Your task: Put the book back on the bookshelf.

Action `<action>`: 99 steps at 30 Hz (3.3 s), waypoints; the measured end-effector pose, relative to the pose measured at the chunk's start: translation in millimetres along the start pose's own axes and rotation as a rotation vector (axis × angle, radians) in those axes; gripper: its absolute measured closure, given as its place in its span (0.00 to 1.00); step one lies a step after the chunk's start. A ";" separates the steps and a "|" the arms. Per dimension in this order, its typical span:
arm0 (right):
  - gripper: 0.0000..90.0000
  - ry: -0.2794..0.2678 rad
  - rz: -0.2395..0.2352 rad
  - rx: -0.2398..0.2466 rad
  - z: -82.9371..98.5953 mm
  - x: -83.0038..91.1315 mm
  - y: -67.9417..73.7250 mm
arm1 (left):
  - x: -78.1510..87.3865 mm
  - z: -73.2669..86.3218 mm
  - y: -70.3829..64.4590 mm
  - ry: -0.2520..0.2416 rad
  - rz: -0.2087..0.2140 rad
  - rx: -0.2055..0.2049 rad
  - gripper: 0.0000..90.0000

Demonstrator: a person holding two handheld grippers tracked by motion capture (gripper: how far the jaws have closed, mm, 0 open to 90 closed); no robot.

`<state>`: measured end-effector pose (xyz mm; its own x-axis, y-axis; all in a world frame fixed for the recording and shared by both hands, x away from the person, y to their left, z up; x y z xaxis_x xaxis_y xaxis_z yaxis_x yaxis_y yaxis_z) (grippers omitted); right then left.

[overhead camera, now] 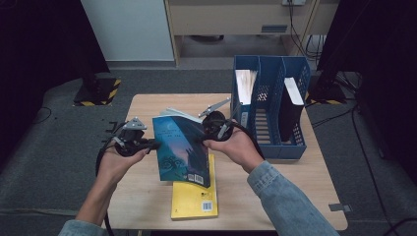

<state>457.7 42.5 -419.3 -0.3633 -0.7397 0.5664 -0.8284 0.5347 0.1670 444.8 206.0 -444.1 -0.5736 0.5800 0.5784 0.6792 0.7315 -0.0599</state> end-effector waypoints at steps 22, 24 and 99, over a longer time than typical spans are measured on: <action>0.80 -0.026 0.054 0.006 -19.4 -5.9 -25.2 | -20.6 -21.5 23.5 -0.031 -0.047 -0.009 0.89; 0.80 -0.029 0.059 0.007 -20.8 -6.2 -27.2 | -22.1 -22.7 24.7 -0.028 -0.052 -0.016 0.89; 0.82 -0.051 0.033 -0.145 -35.7 -10.0 -19.1 | -39.0 152.7 56.7 0.126 -0.225 0.160 0.05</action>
<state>492.4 54.2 -399.4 -0.4137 -0.7382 0.5327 -0.7465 0.6101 0.2657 435.7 279.5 -594.3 -0.6336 0.3551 0.6874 0.4551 0.8895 -0.0400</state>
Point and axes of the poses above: each handheld gripper's, and its own axes: x roughly backward along the jaws, z roughly out of its underside, y roughly to its left, the point moved 10 cm from there along -x, roughly forward along the jaws, and after that the axes turned 10 degrees about -y, right-handed, at the moved point
